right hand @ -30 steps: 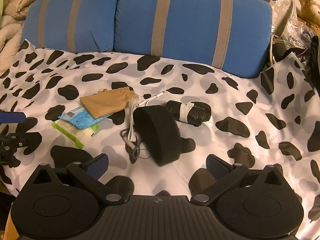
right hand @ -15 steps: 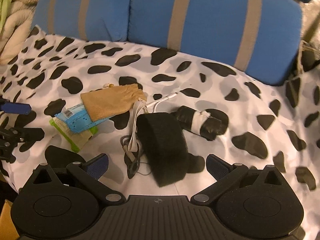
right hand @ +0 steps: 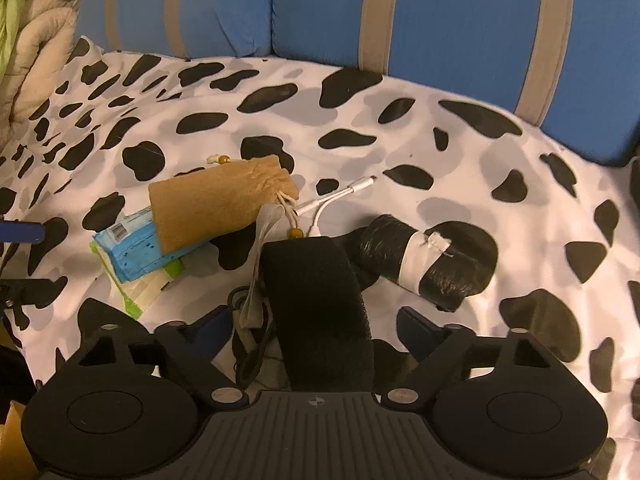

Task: Organize soft objects
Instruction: 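Grasp the round black foam sponge with the right gripper, then lift the black sponge off the bed with the right gripper, then grasp the sponge's white strap with the left gripper while the right gripper holds the sponge, then carry the black sponge over the cardboard box with both grippers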

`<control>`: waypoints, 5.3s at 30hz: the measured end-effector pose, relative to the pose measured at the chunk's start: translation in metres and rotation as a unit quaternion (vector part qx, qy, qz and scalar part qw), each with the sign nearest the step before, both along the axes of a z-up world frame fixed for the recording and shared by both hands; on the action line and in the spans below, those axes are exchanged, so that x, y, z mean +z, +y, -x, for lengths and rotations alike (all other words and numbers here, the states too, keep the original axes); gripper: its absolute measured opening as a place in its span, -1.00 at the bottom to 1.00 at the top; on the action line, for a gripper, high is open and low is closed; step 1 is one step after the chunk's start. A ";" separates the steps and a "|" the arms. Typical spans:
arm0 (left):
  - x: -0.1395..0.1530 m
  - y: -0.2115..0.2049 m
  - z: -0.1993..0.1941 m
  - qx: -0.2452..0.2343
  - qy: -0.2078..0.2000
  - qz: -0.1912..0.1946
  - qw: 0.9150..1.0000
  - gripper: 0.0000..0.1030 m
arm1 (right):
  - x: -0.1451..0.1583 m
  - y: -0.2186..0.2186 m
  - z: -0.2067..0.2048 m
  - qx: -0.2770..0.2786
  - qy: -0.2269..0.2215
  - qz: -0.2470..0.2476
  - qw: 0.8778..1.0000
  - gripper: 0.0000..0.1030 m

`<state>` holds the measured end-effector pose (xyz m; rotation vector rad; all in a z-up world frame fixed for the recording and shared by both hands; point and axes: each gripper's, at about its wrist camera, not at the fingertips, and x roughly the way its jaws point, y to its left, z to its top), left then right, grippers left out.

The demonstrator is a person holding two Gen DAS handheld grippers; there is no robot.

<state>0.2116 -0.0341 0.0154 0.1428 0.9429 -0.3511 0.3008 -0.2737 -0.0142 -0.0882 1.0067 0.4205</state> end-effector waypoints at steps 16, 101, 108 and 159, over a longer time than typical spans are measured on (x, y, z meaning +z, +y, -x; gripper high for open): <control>-0.002 0.006 0.000 0.008 -0.008 -0.013 1.000 0.37 | 0.005 0.008 0.019 -0.020 -0.010 0.041 0.999 -0.10; -0.012 0.045 -0.012 0.059 0.101 0.460 0.880 -0.93 | 0.072 -0.016 0.103 -0.033 -0.013 -0.232 0.972 -0.11; 0.008 0.035 -0.001 0.043 0.053 0.364 0.929 -0.93 | 0.074 -0.007 0.108 -0.046 -0.038 -0.170 0.984 -0.11; -0.005 0.020 0.181 0.024 0.096 0.058 0.993 -0.93 | 0.039 0.055 0.288 -0.057 0.026 -0.033 0.998 -0.10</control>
